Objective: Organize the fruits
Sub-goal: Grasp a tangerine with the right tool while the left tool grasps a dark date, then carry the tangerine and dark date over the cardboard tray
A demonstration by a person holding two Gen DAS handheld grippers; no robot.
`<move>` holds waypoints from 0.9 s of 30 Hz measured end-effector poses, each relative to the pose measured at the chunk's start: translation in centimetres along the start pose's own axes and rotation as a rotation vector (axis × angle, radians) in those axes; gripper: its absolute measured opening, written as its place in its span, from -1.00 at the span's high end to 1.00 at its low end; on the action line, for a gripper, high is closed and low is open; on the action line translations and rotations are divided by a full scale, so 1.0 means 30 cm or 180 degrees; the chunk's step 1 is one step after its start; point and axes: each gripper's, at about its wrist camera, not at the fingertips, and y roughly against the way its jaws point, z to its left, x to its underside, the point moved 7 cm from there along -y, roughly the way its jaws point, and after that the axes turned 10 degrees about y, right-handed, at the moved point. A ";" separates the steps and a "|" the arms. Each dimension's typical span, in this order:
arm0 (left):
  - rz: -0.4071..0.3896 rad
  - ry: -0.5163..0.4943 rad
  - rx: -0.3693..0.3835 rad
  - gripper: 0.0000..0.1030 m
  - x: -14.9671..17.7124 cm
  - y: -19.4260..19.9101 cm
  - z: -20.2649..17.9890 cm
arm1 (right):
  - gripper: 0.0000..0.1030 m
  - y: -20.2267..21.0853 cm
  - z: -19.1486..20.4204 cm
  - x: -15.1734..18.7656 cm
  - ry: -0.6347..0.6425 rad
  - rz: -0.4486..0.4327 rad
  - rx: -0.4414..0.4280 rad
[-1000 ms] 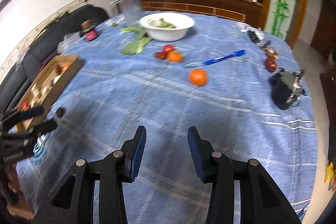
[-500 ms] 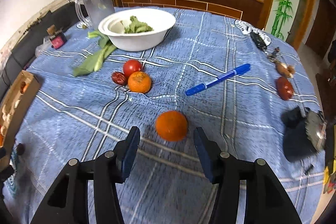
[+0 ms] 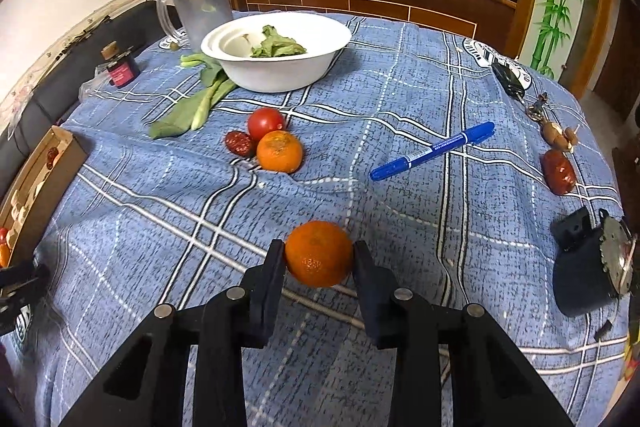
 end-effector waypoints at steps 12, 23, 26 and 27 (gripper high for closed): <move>-0.0072 -0.0080 0.0364 0.64 0.008 0.083 -0.028 | 0.30 0.144 0.127 -0.013 0.0224 -0.0168 -0.0012; -0.0277 -0.0138 0.0477 0.64 -0.025 0.237 0.017 | 0.30 0.212 0.328 -0.048 0.0350 -0.0197 -0.0125; -0.0333 -0.0106 0.0469 0.64 -0.046 0.271 0.062 | 0.30 0.214 0.409 -0.075 0.0416 -0.0213 -0.0191; -0.0351 -0.0089 0.0463 0.64 -0.055 0.281 0.084 | 0.30 0.216 0.445 -0.090 0.0455 -0.0225 -0.0216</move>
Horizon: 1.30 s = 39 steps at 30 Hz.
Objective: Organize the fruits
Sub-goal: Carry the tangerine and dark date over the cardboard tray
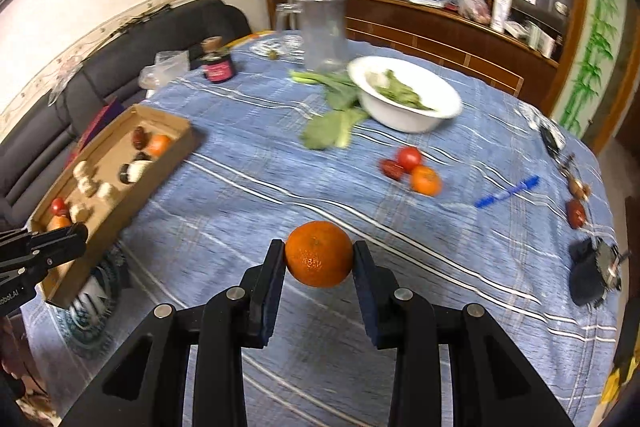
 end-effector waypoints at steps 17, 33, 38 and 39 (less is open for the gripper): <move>-0.0045 0.0196 -0.0337 0.64 -0.023 0.138 0.432 | 0.29 -0.105 0.545 -0.254 0.0552 -0.0168 -0.0625; 0.0253 0.0251 -0.0134 0.64 0.086 0.048 0.437 | 0.28 -0.285 0.814 -0.374 0.1032 -0.0063 -0.0906; 0.0344 0.0265 -0.0098 0.64 0.104 0.005 0.421 | 0.28 -0.358 0.841 -0.386 0.1128 0.0017 -0.0930; 0.0359 0.0274 -0.0098 0.64 0.108 -0.003 0.420 | 0.28 -0.371 0.845 -0.387 0.1140 0.0040 -0.0947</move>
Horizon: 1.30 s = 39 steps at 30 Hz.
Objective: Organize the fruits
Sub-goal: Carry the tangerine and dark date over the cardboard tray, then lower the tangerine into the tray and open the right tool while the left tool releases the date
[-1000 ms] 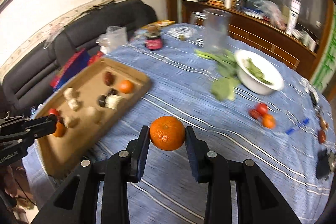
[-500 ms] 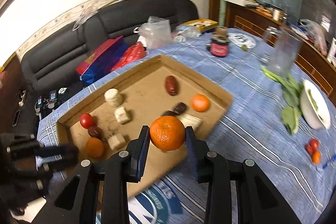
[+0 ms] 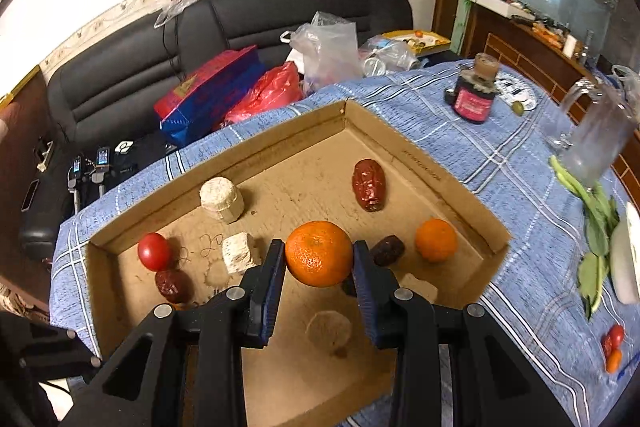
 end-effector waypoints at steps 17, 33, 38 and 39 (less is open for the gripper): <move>0.0008 -0.0002 -0.0112 0.63 0.005 -0.036 0.005 | 0.28 -0.166 0.018 0.005 0.0159 0.0251 -0.0091; -0.0022 0.0005 -0.0123 0.56 0.018 -0.011 0.009 | 0.27 -0.092 0.007 0.027 0.0182 0.0245 0.0032; -0.0117 0.0045 -0.0138 0.15 0.026 0.028 0.010 | 0.27 -0.051 0.012 0.038 0.0176 0.0211 0.0060; -0.0129 0.0053 -0.0125 0.15 0.028 0.035 0.010 | 0.26 -0.039 0.015 0.041 0.0176 0.0202 0.0057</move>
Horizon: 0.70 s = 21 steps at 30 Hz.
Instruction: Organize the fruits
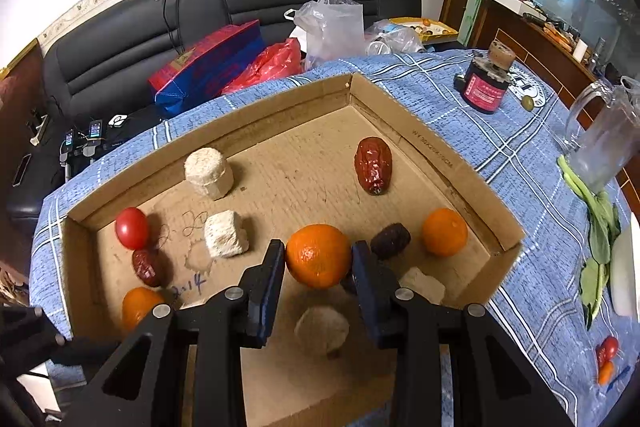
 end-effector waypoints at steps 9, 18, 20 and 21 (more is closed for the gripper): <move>-0.0100 0.0124 -0.0029 0.08 0.005 0.063 0.026 | 0.05 -0.002 0.036 -0.016 -0.0085 -0.0041 -0.0029; -0.0492 0.0406 -0.0316 -0.53 -0.009 0.182 0.094 | 0.05 0.140 0.017 0.092 -0.0281 0.0049 0.0074; -0.0559 0.0514 -0.0395 -0.62 -0.015 0.204 0.109 | 0.05 0.179 0.030 0.146 -0.0290 0.0124 0.0118; -0.0563 0.0540 -0.0425 -0.68 -0.016 0.207 0.111 | 0.03 0.205 0.038 0.176 -0.0293 0.0146 0.0155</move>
